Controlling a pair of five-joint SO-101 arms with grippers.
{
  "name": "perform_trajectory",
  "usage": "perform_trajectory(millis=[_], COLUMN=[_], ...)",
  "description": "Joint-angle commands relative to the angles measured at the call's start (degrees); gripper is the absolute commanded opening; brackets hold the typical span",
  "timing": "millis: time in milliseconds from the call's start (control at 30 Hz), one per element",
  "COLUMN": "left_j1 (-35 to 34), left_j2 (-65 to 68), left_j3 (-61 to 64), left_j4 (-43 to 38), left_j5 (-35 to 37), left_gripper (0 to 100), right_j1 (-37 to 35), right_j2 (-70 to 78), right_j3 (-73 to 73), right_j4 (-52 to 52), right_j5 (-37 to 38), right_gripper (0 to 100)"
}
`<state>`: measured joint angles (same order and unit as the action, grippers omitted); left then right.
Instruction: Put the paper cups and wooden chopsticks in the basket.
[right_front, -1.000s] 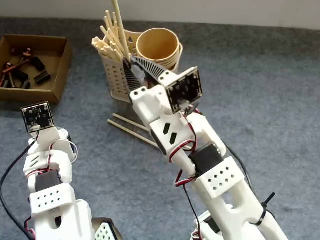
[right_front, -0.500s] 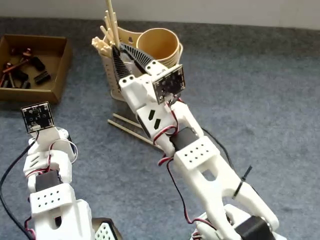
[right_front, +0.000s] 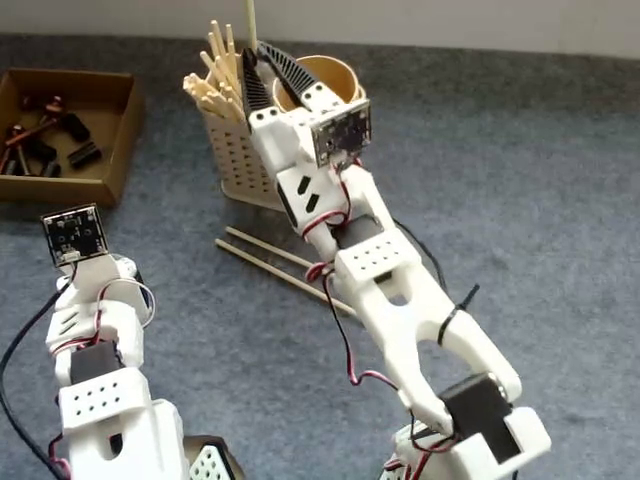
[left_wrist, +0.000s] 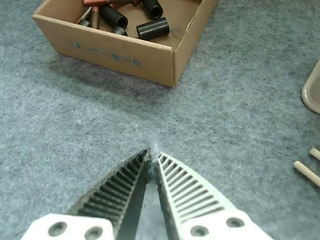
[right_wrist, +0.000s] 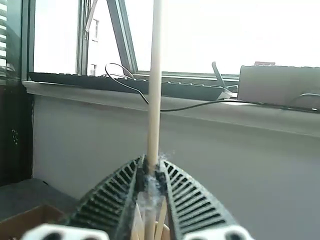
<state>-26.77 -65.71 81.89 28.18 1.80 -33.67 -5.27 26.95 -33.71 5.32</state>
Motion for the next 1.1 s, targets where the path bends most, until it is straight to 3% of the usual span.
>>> perform_trajectory(millis=[0, 333, 500, 700, 900, 1067], left_j1=[0.66, 0.57, 0.57, 0.57, 0.57, 0.57], left_j2=[-0.84, -0.84, -0.84, -0.84, -0.84, -0.84], left_j3=[-0.22, -0.22, -0.22, -0.22, -0.22, -0.22], left_j4=[-1.23, -1.23, -1.23, -1.23, -1.23, -1.23], left_j5=[0.18, 0.18, 0.18, 0.18, 0.18, 0.18], left_gripper=[1, 1, 1, 1, 1, 1], right_j1=[0.31, -1.19, -1.89, -2.07, -3.82, -7.60], right_j2=[1.45, 3.74, 3.30, 2.95, -6.20, -16.84], right_j3=[-3.65, -1.80, 0.13, -0.40, 2.95, 6.90], right_j4=[-1.45, -1.10, 0.22, 5.05, 8.75, 19.65], right_j5=[-0.09, -0.09, -0.09, -0.09, -0.18, -0.35], right_gripper=[0.5, 1.1, 10.8, 11.6, 11.6, 11.6])
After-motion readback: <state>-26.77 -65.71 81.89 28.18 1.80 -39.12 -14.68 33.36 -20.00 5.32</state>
